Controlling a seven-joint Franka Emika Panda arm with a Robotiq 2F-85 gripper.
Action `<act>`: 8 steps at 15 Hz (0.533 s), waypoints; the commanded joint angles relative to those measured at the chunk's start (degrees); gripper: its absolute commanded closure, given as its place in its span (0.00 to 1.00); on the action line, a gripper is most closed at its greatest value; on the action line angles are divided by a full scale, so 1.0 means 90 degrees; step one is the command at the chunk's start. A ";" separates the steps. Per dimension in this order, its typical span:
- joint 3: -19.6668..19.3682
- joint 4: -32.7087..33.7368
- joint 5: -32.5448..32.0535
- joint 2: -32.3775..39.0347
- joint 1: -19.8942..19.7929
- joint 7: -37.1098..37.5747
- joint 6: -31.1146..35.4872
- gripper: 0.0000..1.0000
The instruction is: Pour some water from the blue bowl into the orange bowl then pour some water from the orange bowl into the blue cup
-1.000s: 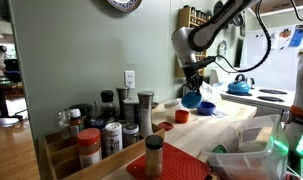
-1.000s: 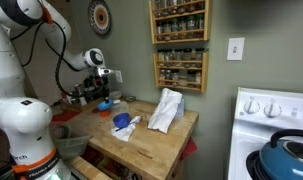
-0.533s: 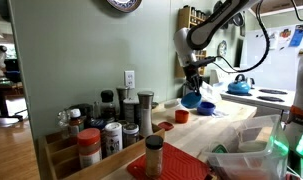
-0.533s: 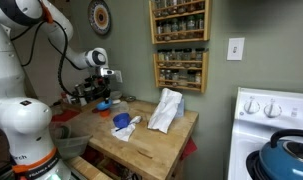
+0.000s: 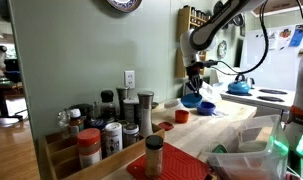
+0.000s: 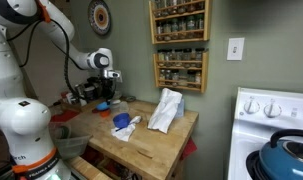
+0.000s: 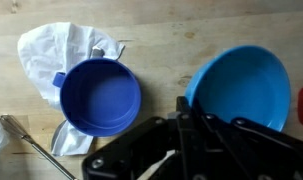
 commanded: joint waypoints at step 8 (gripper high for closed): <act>-0.0358 -0.1272 0.0719 -0.0706 -0.0140 -0.3511 0.0460 0.99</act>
